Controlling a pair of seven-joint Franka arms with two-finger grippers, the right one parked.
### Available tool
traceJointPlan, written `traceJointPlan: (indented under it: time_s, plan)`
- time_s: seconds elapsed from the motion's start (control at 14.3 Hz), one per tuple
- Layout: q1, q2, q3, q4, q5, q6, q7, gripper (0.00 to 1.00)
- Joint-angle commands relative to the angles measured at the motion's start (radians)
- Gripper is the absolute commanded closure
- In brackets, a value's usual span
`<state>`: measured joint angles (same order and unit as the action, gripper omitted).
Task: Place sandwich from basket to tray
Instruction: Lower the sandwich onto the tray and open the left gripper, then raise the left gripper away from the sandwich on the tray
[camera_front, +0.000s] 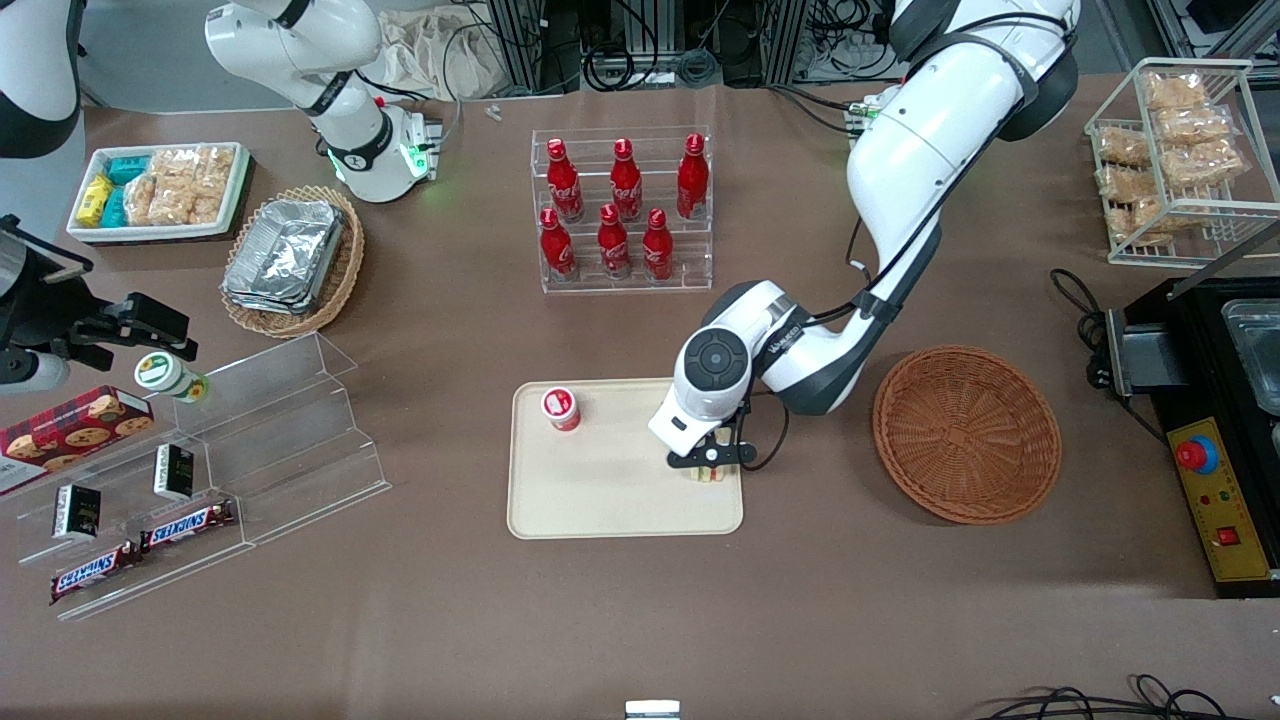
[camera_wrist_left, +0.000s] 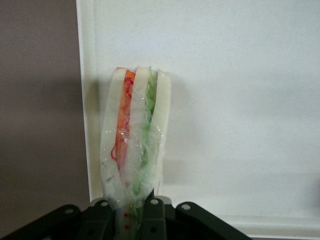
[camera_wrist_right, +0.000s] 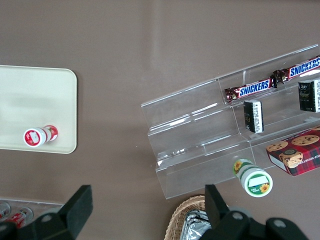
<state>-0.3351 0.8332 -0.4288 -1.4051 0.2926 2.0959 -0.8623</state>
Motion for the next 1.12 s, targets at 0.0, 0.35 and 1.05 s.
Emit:
traceJointPlan:
  time_s: [0.0, 0.35, 1.05]
  plan:
    - [-0.008, -0.006, 0.004, -0.005, 0.017, -0.004, 0.003, 0.00]
    - [0.005, -0.071, 0.005, 0.009, 0.016, -0.045, -0.008, 0.00]
    - [0.324, -0.456, 0.009, 0.009, -0.156, -0.341, 0.133, 0.00]
